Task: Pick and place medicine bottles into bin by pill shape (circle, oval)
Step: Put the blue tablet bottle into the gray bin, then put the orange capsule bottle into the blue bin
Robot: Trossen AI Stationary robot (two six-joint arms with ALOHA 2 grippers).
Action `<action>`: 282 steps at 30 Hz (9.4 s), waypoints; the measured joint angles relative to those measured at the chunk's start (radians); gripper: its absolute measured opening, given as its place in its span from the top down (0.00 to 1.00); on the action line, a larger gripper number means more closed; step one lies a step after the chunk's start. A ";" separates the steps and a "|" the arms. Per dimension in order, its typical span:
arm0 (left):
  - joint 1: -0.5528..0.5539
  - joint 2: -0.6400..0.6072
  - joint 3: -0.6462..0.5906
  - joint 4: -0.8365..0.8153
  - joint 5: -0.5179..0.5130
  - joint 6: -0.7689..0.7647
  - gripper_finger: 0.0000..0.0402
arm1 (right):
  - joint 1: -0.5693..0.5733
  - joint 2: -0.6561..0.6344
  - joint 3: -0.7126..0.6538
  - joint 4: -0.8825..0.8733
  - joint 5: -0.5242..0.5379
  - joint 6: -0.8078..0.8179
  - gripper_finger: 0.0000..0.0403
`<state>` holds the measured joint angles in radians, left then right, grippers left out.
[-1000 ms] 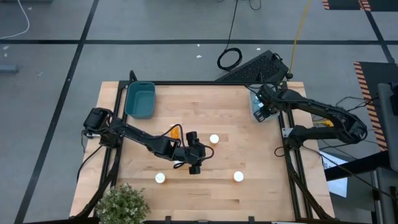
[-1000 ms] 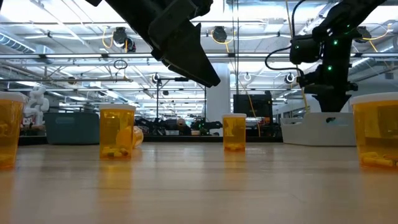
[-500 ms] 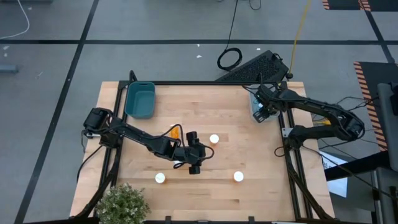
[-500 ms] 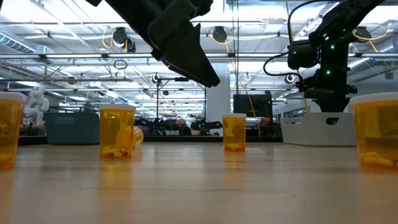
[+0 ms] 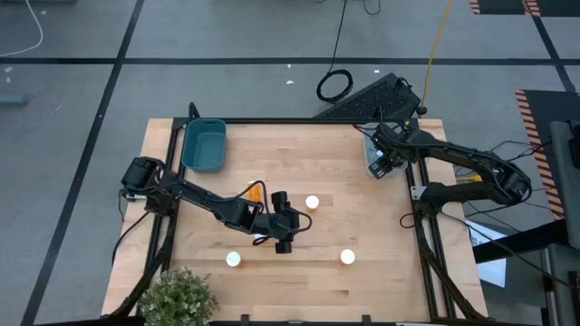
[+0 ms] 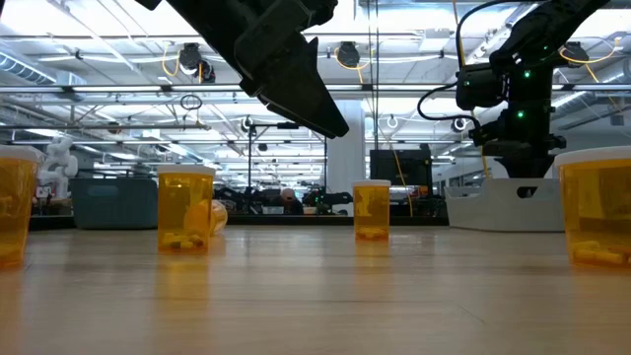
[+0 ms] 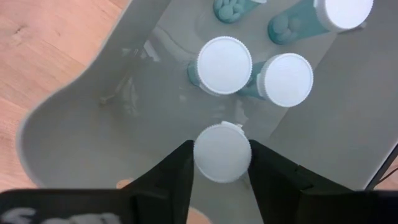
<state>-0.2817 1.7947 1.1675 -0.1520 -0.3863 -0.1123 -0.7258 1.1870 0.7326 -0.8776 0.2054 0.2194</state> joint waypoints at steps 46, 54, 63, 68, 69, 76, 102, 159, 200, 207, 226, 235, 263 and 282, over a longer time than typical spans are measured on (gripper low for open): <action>0.262 -0.251 -0.001 -0.638 0.046 -0.391 0.37 | 0.579 -0.525 0.031 0.256 0.031 -0.123 0.52; 0.431 -0.194 -0.001 -0.749 0.104 -0.629 0.37 | 0.598 -0.525 0.031 0.275 0.033 -0.156 0.52; 0.422 -0.112 -0.001 -0.773 0.153 -0.766 0.34 | 0.598 -0.524 0.030 0.273 0.030 -0.204 0.52; 0.391 -0.097 -0.001 -0.774 0.154 -0.844 0.26 | 0.598 -0.524 0.030 0.275 0.030 -0.210 0.52; 0.386 -0.097 -0.001 -0.775 0.148 -0.861 0.25 | 0.598 -0.524 0.030 0.275 0.030 -0.213 0.52; 0.371 -0.097 -0.001 -0.782 0.118 -0.960 0.21 | 0.598 -0.524 0.030 0.275 0.029 -0.217 0.52; 0.420 0.065 0.000 -0.699 0.164 -0.825 0.48 | 0.597 -0.523 0.029 0.275 0.026 -0.205 0.52; 0.233 -0.098 0.034 0.681 0.119 0.028 0.49 | 0.639 0.026 -0.254 1.857 -0.327 -0.135 0.48; 0.225 -0.204 0.033 0.364 0.096 0.012 0.15 | 0.642 0.025 -0.253 1.829 -0.340 -0.160 0.56; 0.220 -0.324 0.035 0.131 0.096 -0.037 0.09 | 0.641 0.024 -0.253 1.784 -0.333 -0.182 0.56; 0.284 -0.189 0.464 -0.418 0.179 0.167 0.09 | 0.640 0.024 -0.253 1.635 -0.203 -0.252 0.55; 0.322 0.017 0.690 -0.540 0.308 0.242 0.09 | 0.640 0.025 -0.253 1.607 -0.201 -0.272 0.55; 0.334 0.109 0.747 -0.601 0.377 0.269 0.25 | 0.640 0.025 -0.253 1.579 -0.198 -0.295 0.55; 0.340 0.109 0.747 -0.617 0.343 0.254 0.44 | 0.639 0.026 -0.253 1.576 -0.197 -0.307 0.55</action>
<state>0.0586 1.9038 1.9144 -0.7693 -0.0433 0.1413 -0.0864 1.2125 0.4797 0.6989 0.0082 -0.0879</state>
